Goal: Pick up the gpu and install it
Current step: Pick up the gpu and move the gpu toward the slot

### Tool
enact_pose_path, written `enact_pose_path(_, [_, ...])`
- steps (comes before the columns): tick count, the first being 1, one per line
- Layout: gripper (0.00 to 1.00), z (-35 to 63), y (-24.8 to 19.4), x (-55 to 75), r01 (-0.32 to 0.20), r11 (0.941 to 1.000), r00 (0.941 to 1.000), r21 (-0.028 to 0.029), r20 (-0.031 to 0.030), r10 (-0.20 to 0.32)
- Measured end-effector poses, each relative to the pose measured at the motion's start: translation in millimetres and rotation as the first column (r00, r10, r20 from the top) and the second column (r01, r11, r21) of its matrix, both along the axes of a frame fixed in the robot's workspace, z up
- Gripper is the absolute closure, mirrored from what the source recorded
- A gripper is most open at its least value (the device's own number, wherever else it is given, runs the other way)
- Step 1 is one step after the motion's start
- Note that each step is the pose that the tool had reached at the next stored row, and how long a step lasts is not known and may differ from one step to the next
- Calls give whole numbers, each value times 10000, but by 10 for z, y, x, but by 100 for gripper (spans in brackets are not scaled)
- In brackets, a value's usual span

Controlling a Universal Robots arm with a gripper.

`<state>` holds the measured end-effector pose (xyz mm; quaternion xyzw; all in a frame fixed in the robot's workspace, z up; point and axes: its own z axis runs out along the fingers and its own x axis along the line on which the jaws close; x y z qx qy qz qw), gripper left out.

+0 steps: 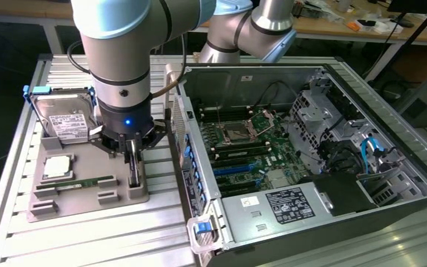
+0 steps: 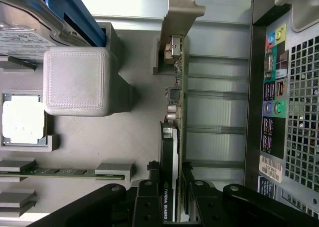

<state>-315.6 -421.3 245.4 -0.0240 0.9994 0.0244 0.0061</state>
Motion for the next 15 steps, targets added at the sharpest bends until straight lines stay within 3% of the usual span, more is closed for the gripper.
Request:
enact_pose_path(10, [73,0,0,0,-1,10000,10000,0,-1,1])
enact_pose_path(15, [73,51,3,0,-1,10000,10000,-2,0,1])
